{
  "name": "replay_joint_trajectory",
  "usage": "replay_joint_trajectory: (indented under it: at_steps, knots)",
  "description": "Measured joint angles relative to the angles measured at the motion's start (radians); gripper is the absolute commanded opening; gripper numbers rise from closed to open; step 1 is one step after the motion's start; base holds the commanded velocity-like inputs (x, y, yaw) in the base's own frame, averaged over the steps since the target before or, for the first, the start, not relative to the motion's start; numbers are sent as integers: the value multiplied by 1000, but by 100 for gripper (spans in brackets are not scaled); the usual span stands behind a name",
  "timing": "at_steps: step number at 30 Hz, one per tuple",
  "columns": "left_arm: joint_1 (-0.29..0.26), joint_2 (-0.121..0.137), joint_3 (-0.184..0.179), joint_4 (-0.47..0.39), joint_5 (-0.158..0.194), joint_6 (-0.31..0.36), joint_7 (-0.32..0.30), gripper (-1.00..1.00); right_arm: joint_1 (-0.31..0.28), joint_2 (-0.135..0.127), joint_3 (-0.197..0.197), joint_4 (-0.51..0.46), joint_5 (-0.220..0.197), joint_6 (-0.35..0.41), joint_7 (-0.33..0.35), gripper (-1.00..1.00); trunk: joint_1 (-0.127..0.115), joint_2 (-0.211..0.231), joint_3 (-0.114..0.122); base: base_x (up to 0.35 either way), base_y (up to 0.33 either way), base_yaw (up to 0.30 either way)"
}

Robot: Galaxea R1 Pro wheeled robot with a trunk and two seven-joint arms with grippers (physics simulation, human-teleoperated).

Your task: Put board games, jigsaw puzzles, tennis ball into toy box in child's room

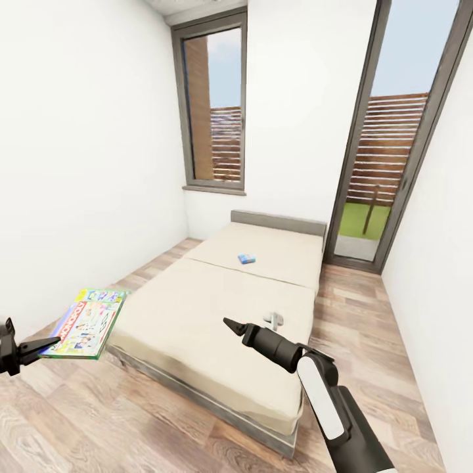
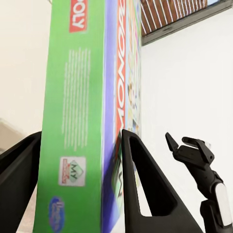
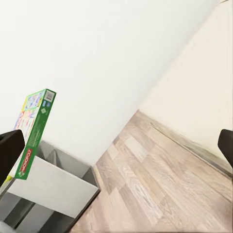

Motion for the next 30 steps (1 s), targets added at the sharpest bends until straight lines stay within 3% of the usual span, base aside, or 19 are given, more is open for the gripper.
replay_joint_trajectory:
  at_steps: [23, 30]
  knots:
    - [0, -1, 0, 0, -1, 0, 0, -100, 0, 0, -1, 21, 1, -1, 1, 100, -88, 161, 72, 0, 0, 290]
    - [0, -1, -1, 0, 4, 0, 0, -100, 0, 0, -2, 24, 1, -1, 2, 100, -88, 161, 72, 0, 0, 289]
